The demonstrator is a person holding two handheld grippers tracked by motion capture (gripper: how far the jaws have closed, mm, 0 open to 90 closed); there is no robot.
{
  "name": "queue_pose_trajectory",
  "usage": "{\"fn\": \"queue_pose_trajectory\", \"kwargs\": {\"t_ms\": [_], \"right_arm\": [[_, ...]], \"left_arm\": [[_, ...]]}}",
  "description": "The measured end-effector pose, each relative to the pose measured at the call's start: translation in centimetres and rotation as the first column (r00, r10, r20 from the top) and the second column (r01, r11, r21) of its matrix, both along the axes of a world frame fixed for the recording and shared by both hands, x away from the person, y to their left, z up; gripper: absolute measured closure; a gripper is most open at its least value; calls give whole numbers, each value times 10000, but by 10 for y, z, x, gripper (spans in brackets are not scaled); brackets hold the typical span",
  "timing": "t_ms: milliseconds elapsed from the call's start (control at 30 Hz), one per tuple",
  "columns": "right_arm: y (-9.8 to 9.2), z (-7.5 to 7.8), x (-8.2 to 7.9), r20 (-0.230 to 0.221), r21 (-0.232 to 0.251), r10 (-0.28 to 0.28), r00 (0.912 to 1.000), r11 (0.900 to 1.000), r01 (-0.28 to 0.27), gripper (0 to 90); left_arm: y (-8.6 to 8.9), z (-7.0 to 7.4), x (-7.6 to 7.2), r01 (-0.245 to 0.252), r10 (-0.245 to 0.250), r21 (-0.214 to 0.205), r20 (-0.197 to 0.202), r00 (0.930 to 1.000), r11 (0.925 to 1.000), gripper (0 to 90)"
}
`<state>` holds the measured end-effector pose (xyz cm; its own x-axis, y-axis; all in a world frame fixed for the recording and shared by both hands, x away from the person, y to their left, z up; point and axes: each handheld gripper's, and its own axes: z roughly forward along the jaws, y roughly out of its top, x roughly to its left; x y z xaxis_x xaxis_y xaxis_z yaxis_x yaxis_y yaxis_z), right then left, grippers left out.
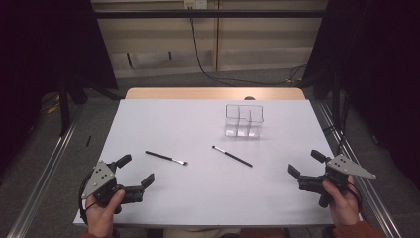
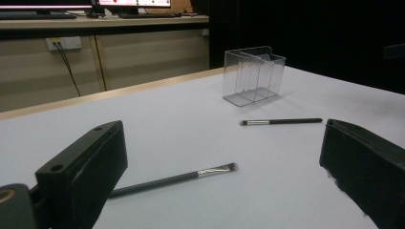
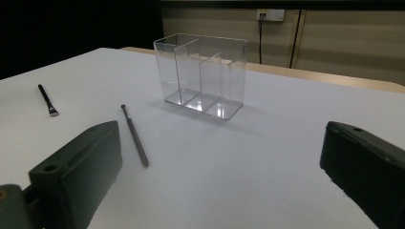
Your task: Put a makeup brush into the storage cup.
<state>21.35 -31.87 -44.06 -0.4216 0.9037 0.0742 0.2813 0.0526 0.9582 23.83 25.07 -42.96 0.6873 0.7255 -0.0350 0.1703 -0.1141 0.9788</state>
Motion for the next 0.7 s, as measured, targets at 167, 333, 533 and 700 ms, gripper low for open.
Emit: {"fn": "queue_pose_trajectory", "kwargs": {"t_ms": [167,333,533,700], "right_arm": [[1,0,1,-5,49,5,10000,10000,-5,2],[1,0,3,-4,74,32,10000,10000,-32,1],[1,0,2,15,50,52,10000,10000,-52,2],[2,1,1,22,69,76,10000,9999,-76,2]], "left_arm": [[0,0,0,-26,26,80,13,10000,10000,23],[0,0,-1,-66,66,110,22,10000,9999,24],[1,1,-2,-151,151,34,50,9999,9999,23],[-2,4,1,-106,106,57,86,9999,9999,22]]}}
